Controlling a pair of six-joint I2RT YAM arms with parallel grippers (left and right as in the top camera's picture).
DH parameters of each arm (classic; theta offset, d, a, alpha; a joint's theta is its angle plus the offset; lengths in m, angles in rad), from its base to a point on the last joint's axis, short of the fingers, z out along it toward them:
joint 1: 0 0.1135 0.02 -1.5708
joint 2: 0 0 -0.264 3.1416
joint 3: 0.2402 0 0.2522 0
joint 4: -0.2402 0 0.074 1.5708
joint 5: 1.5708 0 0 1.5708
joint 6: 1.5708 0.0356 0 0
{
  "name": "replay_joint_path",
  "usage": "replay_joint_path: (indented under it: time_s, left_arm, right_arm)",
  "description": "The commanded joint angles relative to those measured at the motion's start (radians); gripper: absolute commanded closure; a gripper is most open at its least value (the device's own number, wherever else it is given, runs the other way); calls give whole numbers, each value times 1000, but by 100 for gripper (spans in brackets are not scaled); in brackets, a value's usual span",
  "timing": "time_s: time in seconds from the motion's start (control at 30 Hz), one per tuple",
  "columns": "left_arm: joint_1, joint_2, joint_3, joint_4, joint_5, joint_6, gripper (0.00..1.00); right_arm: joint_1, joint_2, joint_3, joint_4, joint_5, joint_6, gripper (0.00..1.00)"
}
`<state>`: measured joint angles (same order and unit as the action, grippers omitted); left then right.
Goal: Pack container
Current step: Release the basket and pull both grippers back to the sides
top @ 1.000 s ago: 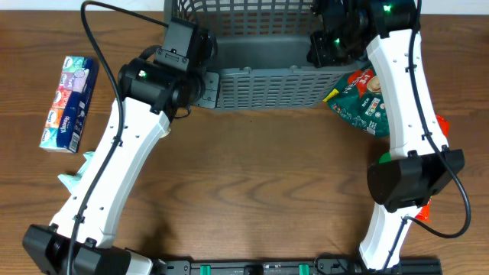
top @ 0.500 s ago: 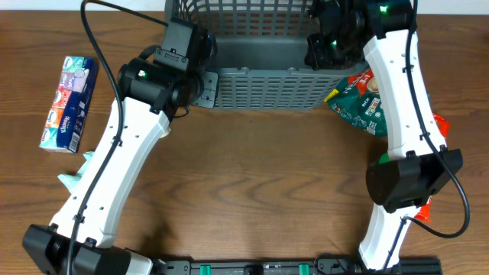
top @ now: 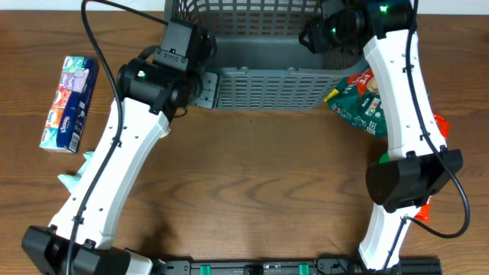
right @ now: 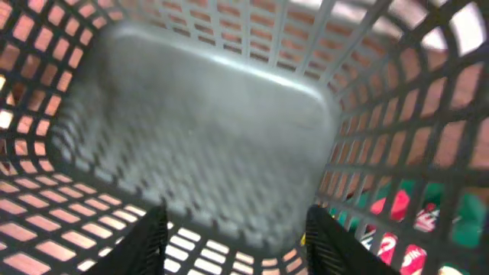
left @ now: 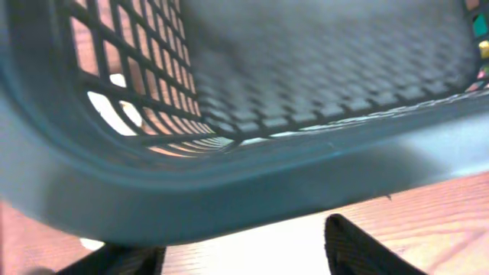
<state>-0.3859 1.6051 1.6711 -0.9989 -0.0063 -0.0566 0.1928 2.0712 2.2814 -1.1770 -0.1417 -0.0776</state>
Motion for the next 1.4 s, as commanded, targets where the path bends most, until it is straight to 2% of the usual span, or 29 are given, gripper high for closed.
replay_joint_path:
  time_s: [0.0, 0.1, 0.2, 0.27, 0.3, 0.4, 0.43, 0.63, 0.77, 0.87, 1.37]
  left_arm:
    - [10, -48, 20, -10, -59, 4, 27]
    - [10, -83, 20, -21, -85, 4, 23]
    - [10, -122, 20, -26, -119, 4, 18]
    - [10, -151, 20, -26, -149, 4, 14]
    - [10, -166, 20, -26, -172, 4, 12]
    - [10, -202, 20, -36, -247, 3, 3]
    - [10, -212, 20, -41, -274, 1, 2]
    - [58, -243, 20, -65, -320, -89, 0]
    - [126, -241, 20, -78, -320, -145, 0]
    - [163, -241, 20, -78, -320, -144, 0]
    - [183, -241, 20, -79, -320, -144, 0]
  right_arm:
    - [-5, -6, 58, 10, 15, -9, 55]
    - [-4, -7, 121, 6, 15, -22, 42]
    - [-5, -16, 187, 3, 23, -25, 38]
    - [-5, -25, 239, 5, 59, -24, 41]
    - [-6, -31, 270, 6, 106, -11, 49]
    - [-22, -45, 329, -2, 289, 93, 94]
    - [-34, -51, 340, -10, 341, 124, 99]
    - [-174, -57, 341, -108, 376, 259, 99]
    - [-287, -51, 293, -133, 261, 275, 99]
    - [-345, -47, 256, -124, 154, 245, 99]
    - [-377, -7, 56, -2, -66, 143, 99]
